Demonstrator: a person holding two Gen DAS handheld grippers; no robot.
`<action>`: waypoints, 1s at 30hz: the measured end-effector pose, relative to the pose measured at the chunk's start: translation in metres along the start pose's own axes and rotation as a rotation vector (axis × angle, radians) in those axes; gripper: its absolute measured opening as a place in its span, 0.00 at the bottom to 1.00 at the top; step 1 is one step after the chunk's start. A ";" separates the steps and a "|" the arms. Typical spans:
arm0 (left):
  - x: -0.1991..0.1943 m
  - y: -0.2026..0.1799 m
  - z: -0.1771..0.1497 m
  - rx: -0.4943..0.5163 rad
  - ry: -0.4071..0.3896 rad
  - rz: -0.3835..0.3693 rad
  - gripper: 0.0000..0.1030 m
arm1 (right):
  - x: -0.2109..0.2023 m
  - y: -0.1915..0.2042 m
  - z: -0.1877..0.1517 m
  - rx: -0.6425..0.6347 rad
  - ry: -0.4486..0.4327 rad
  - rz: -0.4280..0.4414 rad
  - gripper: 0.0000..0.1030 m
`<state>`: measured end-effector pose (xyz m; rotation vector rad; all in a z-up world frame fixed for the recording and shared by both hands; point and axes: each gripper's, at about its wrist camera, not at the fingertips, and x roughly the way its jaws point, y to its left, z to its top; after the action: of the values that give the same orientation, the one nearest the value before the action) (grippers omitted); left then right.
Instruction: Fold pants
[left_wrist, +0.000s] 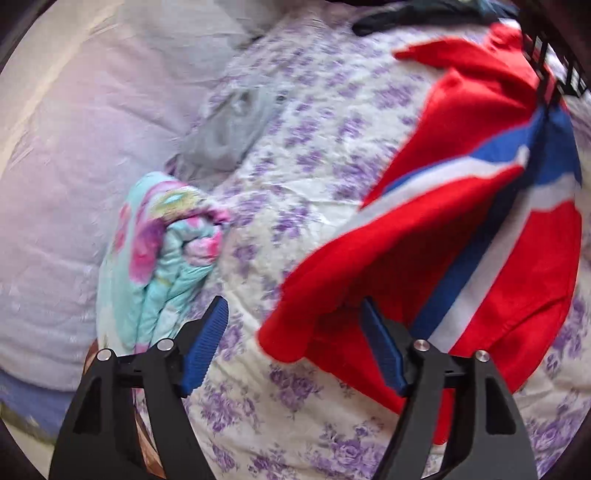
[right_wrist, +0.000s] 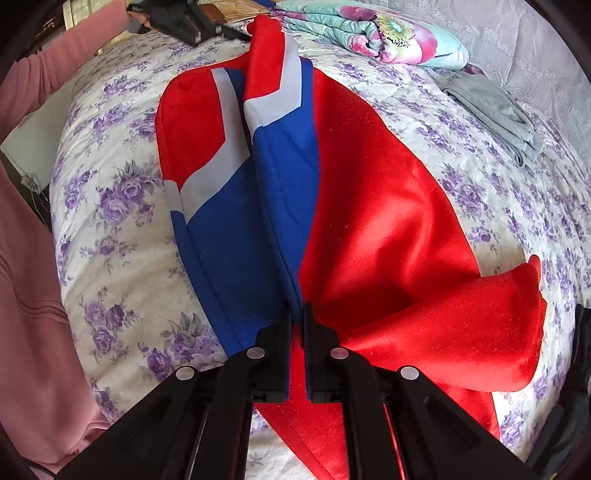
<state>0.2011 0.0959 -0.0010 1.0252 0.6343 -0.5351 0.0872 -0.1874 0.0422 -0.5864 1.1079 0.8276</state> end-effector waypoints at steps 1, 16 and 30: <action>0.007 -0.001 0.004 0.011 0.006 -0.010 0.53 | 0.002 -0.002 0.000 0.006 0.000 0.006 0.06; -0.102 -0.060 -0.025 0.050 -0.141 -0.024 0.17 | -0.032 0.004 -0.024 0.048 -0.061 -0.051 0.06; -0.059 -0.105 -0.058 0.021 -0.039 0.073 0.79 | -0.020 0.013 -0.041 0.056 0.000 -0.085 0.20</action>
<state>0.0757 0.1102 -0.0445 1.0512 0.5555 -0.4982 0.0510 -0.2170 0.0460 -0.5830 1.0955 0.7208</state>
